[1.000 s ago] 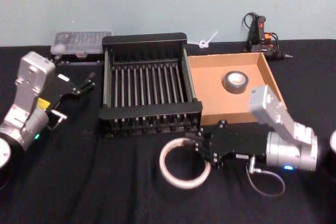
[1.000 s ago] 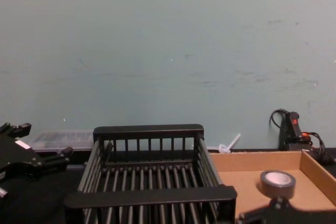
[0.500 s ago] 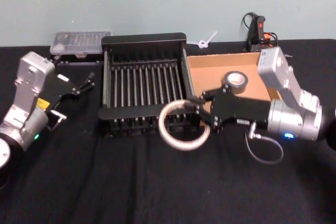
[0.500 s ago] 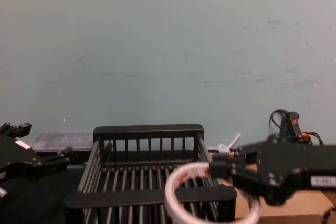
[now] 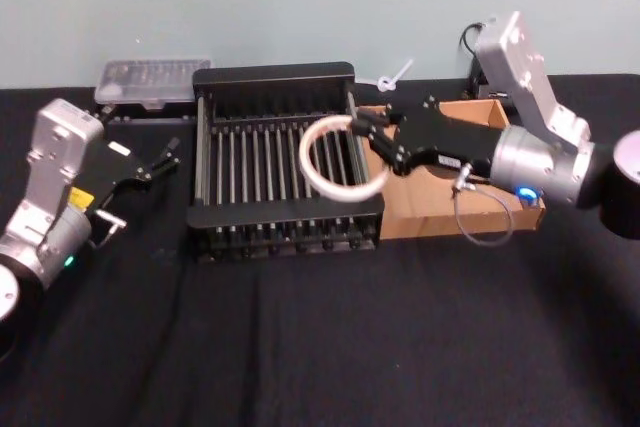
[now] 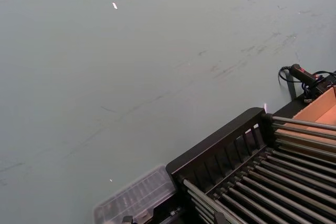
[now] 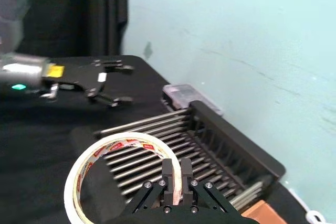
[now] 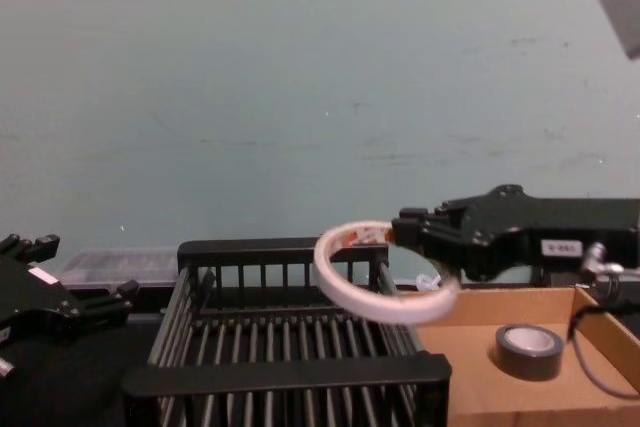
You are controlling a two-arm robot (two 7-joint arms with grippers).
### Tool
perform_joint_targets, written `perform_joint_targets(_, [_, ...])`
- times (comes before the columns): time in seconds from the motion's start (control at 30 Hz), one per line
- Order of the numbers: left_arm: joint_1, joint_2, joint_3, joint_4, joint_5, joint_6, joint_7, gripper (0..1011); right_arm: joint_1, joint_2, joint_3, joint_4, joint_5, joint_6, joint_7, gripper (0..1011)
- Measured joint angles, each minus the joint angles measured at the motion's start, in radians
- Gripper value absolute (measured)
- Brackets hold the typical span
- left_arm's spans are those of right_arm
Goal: Pick up the white tape and place it into the black box , Pick up the silver tape and place it into the brown box.
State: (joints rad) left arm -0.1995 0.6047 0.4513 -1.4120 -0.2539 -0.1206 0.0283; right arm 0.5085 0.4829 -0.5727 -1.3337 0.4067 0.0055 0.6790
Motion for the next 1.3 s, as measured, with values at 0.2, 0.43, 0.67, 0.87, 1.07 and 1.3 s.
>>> perform_joint_targets(0.2, [0.0,0.0,0.0,0.0,0.0,0.0,0.0,1001,0.047,-0.051,0.001,0.068,-0.003,0.025,-0.025,96])
perform_joint_targets(0.43, [0.0,0.0,0.0,0.0,0.0,0.0,0.0,1001,0.122,-0.126,-0.01,0.178,-0.011,0.08,-0.047,96])
perform_joint_targets(0.67, [0.0,0.0,0.0,0.0,0.0,0.0,0.0,1001,0.195,-0.19,-0.034,0.287,-0.028,0.112,-0.044,96])
perform_joint_targets(0.87, [0.0,0.0,0.0,0.0,0.0,0.0,0.0,1001,0.247,-0.236,-0.059,0.379,-0.058,0.124,-0.038,96])
perform_joint_targets(1.07, [0.0,0.0,0.0,0.0,0.0,0.0,0.0,1001,0.274,-0.268,-0.068,0.447,-0.08,0.128,-0.034,96])
perform_joint_targets(1.3, [0.0,0.0,0.0,0.0,0.0,0.0,0.0,1001,0.281,-0.287,-0.066,0.48,-0.099,0.132,-0.035,96])
